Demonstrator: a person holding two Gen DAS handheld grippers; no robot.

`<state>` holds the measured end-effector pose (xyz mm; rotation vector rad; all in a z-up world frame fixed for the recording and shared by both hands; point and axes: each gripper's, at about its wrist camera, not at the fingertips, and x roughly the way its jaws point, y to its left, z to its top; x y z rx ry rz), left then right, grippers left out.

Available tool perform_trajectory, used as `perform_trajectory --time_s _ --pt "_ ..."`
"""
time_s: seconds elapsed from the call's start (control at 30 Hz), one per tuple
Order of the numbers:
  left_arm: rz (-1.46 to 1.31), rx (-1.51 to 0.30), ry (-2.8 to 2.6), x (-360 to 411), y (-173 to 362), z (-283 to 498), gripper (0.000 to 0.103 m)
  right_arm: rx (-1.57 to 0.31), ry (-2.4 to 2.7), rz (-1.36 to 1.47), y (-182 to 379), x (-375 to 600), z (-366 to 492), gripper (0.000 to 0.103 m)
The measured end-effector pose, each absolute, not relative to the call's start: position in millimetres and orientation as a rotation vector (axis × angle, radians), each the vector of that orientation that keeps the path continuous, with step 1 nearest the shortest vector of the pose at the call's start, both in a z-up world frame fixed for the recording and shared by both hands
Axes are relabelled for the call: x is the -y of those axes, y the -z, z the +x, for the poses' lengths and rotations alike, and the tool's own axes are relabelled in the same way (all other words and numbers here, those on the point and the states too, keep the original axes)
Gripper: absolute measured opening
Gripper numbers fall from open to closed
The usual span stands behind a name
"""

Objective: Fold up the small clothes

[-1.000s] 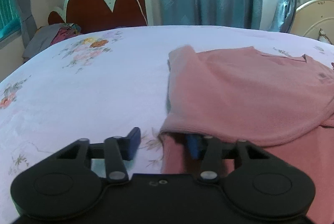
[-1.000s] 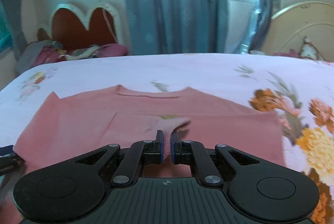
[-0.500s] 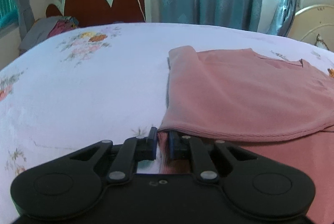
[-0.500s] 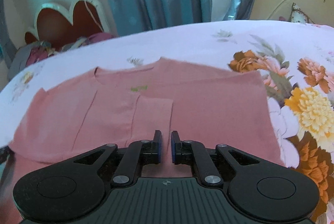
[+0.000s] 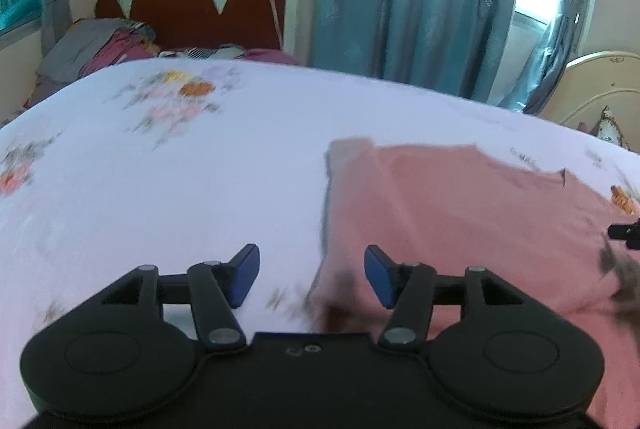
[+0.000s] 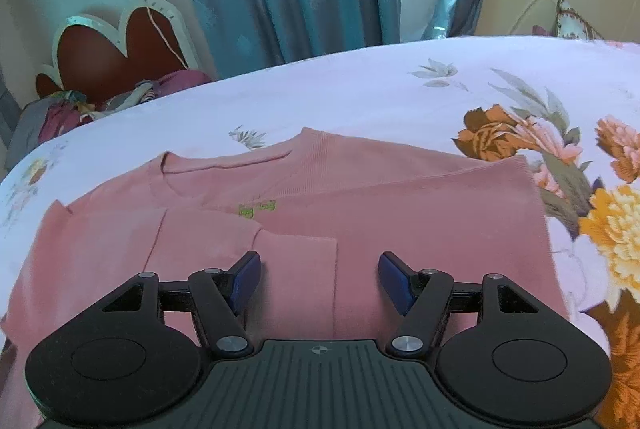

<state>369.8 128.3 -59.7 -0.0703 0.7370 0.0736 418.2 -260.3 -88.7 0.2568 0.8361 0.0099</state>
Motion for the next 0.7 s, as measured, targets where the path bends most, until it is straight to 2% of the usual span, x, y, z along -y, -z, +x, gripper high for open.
perform_trajectory --time_s 0.03,0.07,0.1,0.3,0.33,0.37,0.4,0.53,0.67,0.7 --pt "-0.074 -0.735 -0.061 -124.8 58.6 378.3 0.057 -0.838 -0.011 0.259 89.6 259.7 421.5 0.056" --pt "-0.076 -0.735 -0.052 -122.0 59.2 385.5 0.057 -0.847 -0.015 0.265 91.1 259.0 424.6 0.044" --pt "-0.075 -0.741 -0.041 -118.5 60.8 393.9 0.057 -0.858 -0.024 0.276 93.1 258.0 427.9 0.041" --pt "-0.080 -0.770 -0.025 -105.4 75.4 439.5 0.057 -0.887 -0.046 0.273 101.1 250.9 430.9 0.040" --pt "-0.084 -0.773 -0.025 -104.7 78.2 446.1 0.057 -0.888 -0.051 0.274 101.4 250.6 430.9 0.034" --pt "-0.088 -0.777 -0.026 -104.0 80.9 452.1 0.057 -0.889 -0.064 0.276 101.3 249.6 431.3 0.018" --pt "-0.092 -0.782 -0.029 -103.4 83.5 457.0 0.057 -0.890 -0.082 0.277 100.8 248.1 431.3 0.009" --pt "-0.133 -0.803 -0.064 -108.2 94.2 473.8 0.057 -0.861 -0.087 0.166 98.1 234.4 425.4 0.009" --pt "-0.175 -0.811 -0.084 -117.6 98.9 482.6 0.057 -0.777 -0.039 0.197 92.2 244.3 417.5 0.010" --pt "-0.179 -0.814 -0.083 -118.8 99.8 484.0 0.057 -0.783 -0.030 0.224 93.6 248.6 418.7 0.018"
